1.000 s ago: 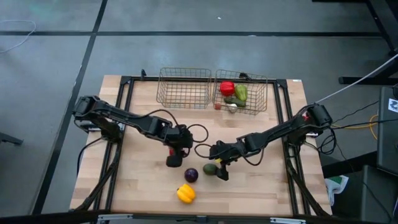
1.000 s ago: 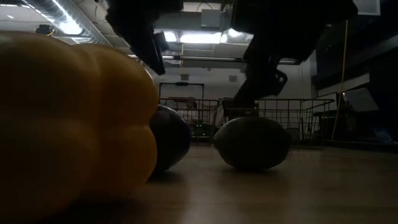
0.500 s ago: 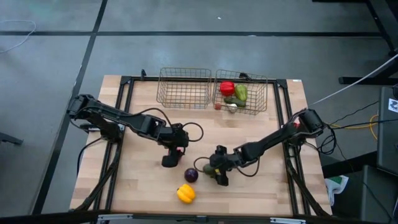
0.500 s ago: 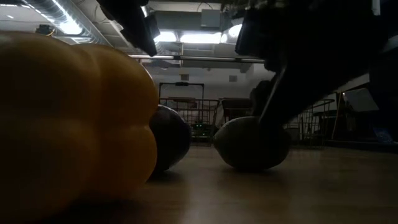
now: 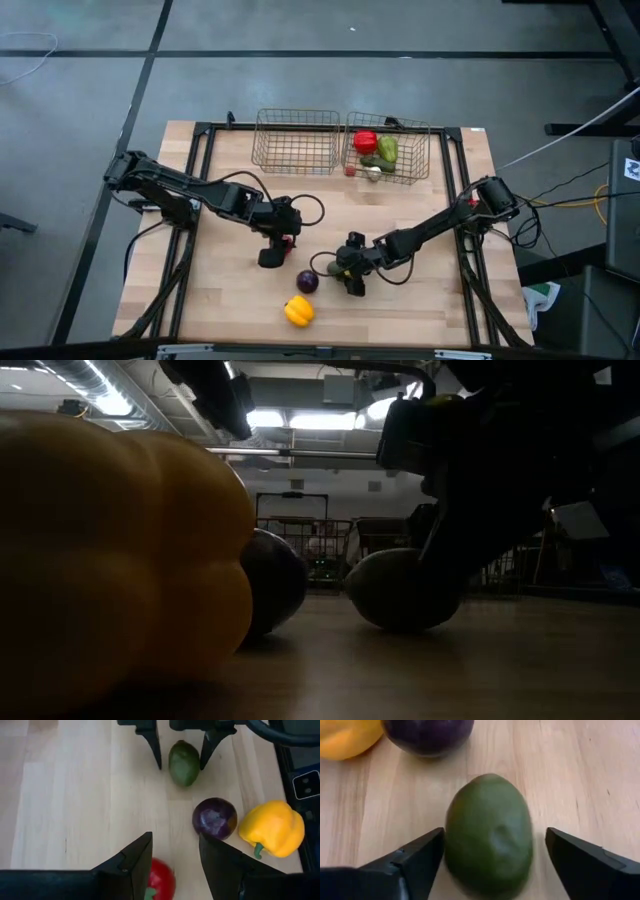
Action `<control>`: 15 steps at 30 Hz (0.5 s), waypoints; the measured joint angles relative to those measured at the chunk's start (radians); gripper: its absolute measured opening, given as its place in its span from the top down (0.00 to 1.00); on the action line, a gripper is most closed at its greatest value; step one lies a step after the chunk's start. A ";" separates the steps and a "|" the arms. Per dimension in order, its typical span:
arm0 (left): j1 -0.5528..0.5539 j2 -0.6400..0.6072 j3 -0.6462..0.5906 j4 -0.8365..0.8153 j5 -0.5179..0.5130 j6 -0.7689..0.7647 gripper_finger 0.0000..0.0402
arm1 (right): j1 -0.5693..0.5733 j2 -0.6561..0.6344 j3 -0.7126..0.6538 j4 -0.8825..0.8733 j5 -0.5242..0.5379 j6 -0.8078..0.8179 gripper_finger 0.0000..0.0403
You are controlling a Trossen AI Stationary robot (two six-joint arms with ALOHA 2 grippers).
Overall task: Sort produce into baskets
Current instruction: Put the green lime into the left gold wire basket
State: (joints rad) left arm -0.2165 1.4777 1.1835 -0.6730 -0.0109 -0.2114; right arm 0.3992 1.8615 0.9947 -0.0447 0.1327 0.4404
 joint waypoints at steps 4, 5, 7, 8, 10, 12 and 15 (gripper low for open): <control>0.000 -0.026 0.000 -0.003 -0.005 -0.015 0.60 | 0.000 0.014 0.000 0.017 -0.020 0.000 0.32; -0.002 -0.036 0.000 -0.013 -0.005 -0.015 0.60 | 0.000 0.017 0.001 0.037 -0.020 0.000 0.36; -0.004 -0.052 0.000 -0.031 -0.006 -0.017 0.60 | 0.000 0.017 0.001 0.044 -0.021 0.000 0.44; -0.006 -0.063 0.000 -0.040 -0.009 -0.018 0.60 | 0.000 0.016 0.003 0.048 -0.021 0.000 0.47; -0.011 -0.084 0.000 -0.060 -0.016 -0.018 0.60 | 0.000 0.015 0.016 0.046 -0.021 0.000 0.51; -0.017 -0.115 0.000 -0.068 -0.036 -0.018 0.60 | 0.000 0.013 0.037 0.040 -0.021 -0.001 0.51; -0.026 -0.171 0.000 -0.092 -0.084 -0.022 0.60 | 0.000 0.013 0.080 0.042 -0.020 -0.049 0.51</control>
State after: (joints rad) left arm -0.2428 1.3069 1.1835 -0.7654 -0.0944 -0.2332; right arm 0.3988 1.8744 1.0743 -0.0026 0.1123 0.3910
